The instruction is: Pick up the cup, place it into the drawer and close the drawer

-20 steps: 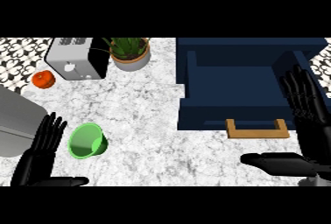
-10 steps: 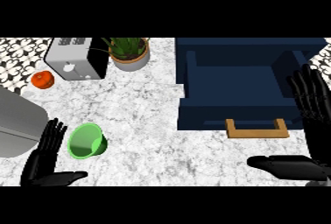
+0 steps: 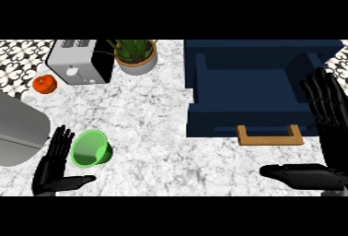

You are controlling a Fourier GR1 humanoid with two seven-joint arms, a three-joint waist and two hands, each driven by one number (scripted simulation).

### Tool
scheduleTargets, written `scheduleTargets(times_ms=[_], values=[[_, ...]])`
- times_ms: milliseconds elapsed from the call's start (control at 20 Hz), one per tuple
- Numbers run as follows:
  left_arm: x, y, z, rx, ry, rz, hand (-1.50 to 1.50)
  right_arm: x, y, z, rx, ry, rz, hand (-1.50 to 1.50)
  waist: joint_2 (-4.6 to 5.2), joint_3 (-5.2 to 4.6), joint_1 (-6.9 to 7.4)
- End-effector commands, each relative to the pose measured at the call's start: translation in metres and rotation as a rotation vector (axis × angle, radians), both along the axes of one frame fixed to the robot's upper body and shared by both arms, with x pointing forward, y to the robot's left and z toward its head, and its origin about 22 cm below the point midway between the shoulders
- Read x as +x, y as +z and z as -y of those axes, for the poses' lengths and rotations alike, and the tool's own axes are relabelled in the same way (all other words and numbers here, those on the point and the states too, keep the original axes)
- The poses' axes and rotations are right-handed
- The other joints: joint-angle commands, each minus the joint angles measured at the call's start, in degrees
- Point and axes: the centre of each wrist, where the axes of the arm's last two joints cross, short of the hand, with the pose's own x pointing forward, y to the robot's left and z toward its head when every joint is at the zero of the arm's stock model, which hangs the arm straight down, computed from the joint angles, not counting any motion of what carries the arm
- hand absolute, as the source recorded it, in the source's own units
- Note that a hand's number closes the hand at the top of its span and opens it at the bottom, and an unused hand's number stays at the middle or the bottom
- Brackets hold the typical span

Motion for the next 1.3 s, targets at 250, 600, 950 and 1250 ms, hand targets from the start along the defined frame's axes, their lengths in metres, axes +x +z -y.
scheduleTargets(times_ms=[250,600,950,1250], values=[[-0.003,-0.023,0.002,-0.011,-0.013,0.033,-1.50,0.018,0.000,-0.018,-0.005,0.020,-0.007,-1.50,0.20,-0.08,-0.20],[0.018,-0.012,-0.003,0.002,-0.032,0.046,-1.50,0.001,0.002,-0.008,-0.001,0.015,0.005,-1.50,0.26,-0.14,-0.85],[0.008,-0.019,0.003,-0.061,-0.057,0.070,-1.50,0.020,0.005,-0.006,0.011,0.029,-0.008,-1.50,0.28,-0.10,-0.20],[0.019,-0.018,0.015,-0.163,-0.116,0.099,-1.50,0.004,-0.012,0.000,-0.003,0.013,-0.031,-1.50,0.33,-0.13,-0.57]])
